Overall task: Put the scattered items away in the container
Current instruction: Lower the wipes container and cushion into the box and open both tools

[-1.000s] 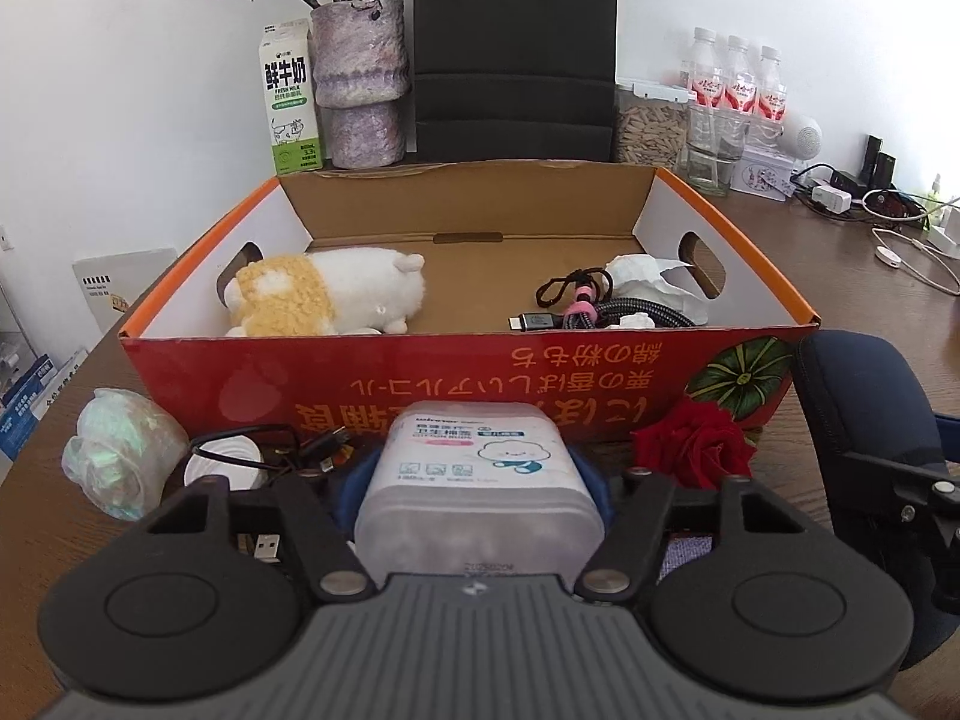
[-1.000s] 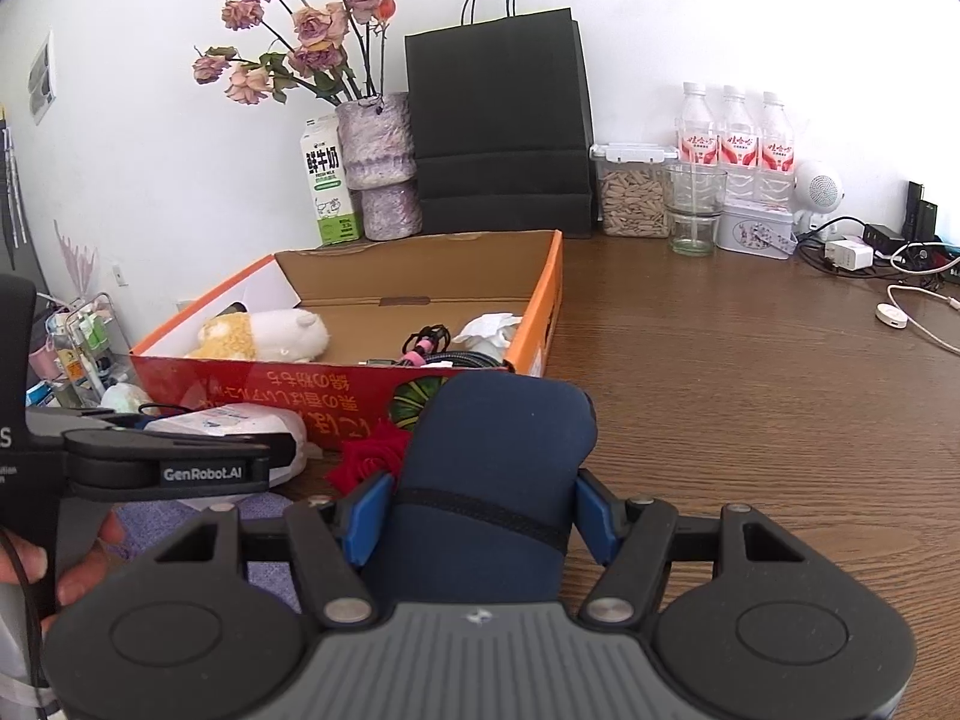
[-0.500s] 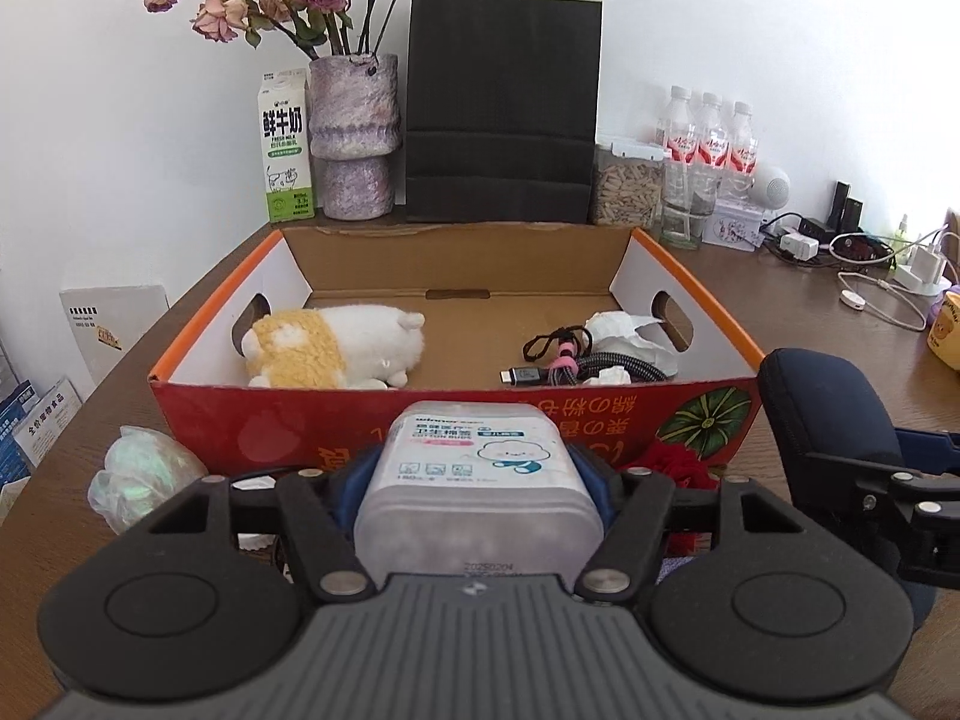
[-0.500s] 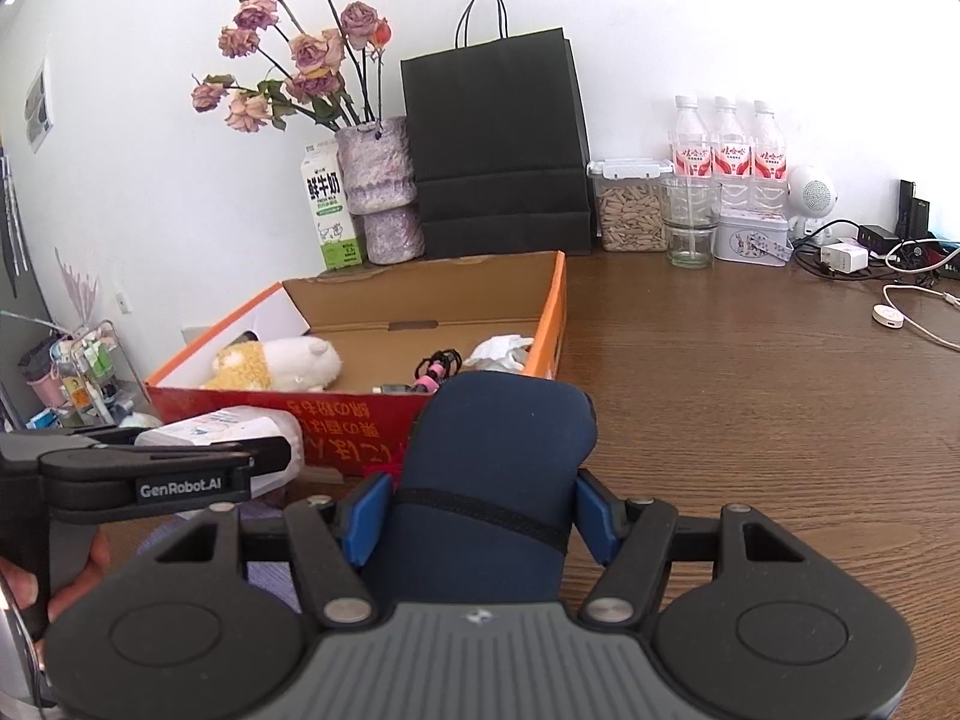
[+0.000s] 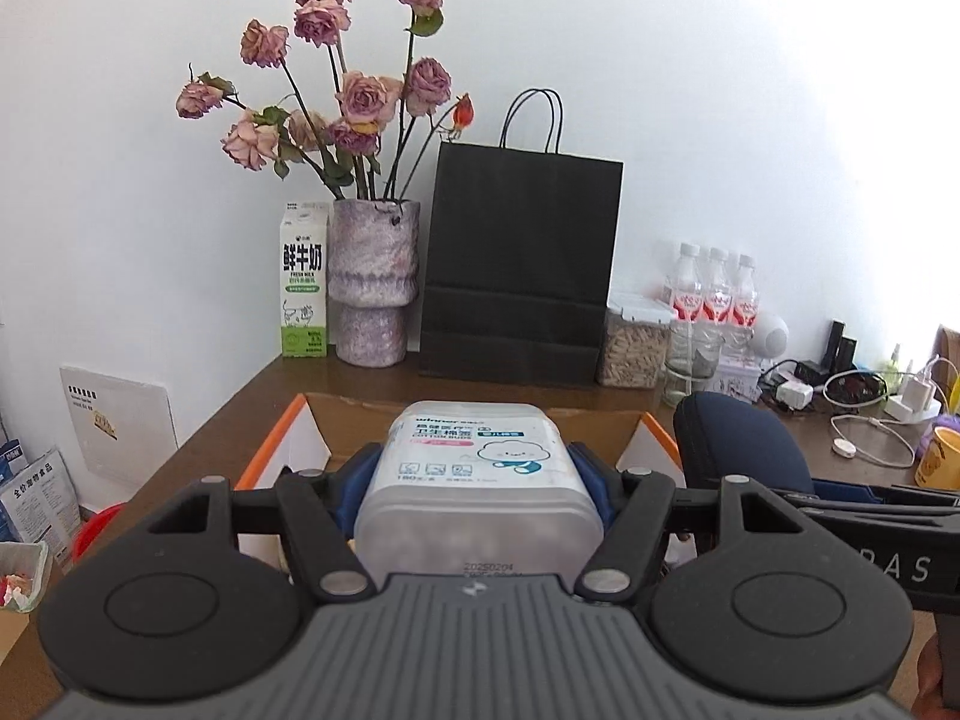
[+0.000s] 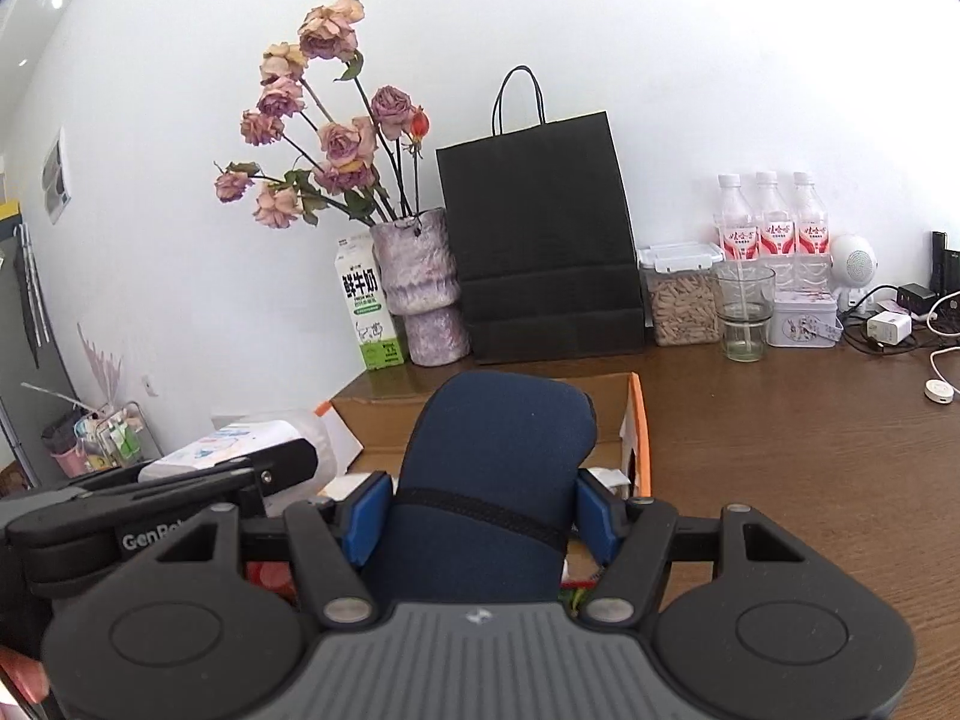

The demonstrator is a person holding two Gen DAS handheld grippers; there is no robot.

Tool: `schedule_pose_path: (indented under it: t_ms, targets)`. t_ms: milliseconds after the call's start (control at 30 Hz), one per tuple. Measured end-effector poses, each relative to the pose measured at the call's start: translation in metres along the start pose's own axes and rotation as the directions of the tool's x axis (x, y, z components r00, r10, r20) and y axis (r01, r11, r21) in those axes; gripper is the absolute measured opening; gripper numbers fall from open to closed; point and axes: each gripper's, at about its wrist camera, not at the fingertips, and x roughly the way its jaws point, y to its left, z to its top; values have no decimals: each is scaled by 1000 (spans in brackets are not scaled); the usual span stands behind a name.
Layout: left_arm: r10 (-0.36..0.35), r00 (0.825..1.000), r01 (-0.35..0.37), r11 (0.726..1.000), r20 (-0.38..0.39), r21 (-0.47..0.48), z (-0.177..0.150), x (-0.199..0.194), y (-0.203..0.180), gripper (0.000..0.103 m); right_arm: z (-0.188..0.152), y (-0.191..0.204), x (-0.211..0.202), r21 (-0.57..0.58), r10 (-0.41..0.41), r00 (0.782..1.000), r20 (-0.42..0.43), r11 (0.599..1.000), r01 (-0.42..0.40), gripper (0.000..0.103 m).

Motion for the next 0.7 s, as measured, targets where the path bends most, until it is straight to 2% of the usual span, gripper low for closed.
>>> schedule_pose_path:
  t_ms: [167,400,533,600,700]
  targets:
    - [17,999,-16,1000,50,-21,15,18,15,67,16,7,27,7,-20,1000,19,1000,20,64]
    - [35,997,-31,998,72,-61,24,55,29,67,25,10,71,26,-50,998,32,998,49,63]
    - [113,990,-111,993,87,-25,20,77,29,67,28,8,92,34,-70,997,30,997,69,63]
    - [134,988,-133,991,70,-18,16,84,33,67,25,7,101,36,-82,996,22,996,81,63]
    - [126,991,-125,992,34,-24,12,92,35,67,18,8,109,9,-96,995,-1,995,96,63]
